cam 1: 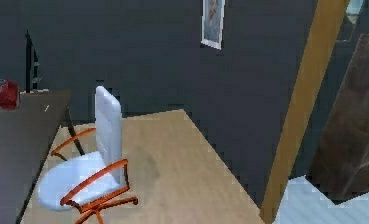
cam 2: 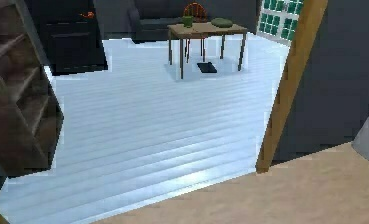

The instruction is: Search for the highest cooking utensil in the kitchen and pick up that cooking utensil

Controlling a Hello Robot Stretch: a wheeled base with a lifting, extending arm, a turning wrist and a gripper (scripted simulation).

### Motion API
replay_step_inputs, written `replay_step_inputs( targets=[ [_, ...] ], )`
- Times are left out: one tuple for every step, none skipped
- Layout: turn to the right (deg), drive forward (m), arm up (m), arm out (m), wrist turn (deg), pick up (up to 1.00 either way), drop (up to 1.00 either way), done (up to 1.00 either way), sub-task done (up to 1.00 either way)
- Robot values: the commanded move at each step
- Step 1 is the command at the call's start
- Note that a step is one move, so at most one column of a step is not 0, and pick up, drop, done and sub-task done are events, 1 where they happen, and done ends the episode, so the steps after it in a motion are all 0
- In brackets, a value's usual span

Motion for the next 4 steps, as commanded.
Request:
replay_step_inputs(
  targets=[
    [0.0,0.05,0.00,0.00,0.0,0.00,0.00,0.00,0.00],
    [-45.0,0.00,0.00,0.00,0.0,0.00,0.00,0.00,0.00],
    [-45.0,0.00,0.00,0.00,0.0,0.00,0.00,0.00,0.00],
    [-45.0,0.00,0.00,0.00,0.0,0.00,0.00,0.00,0.00]
  ],
)
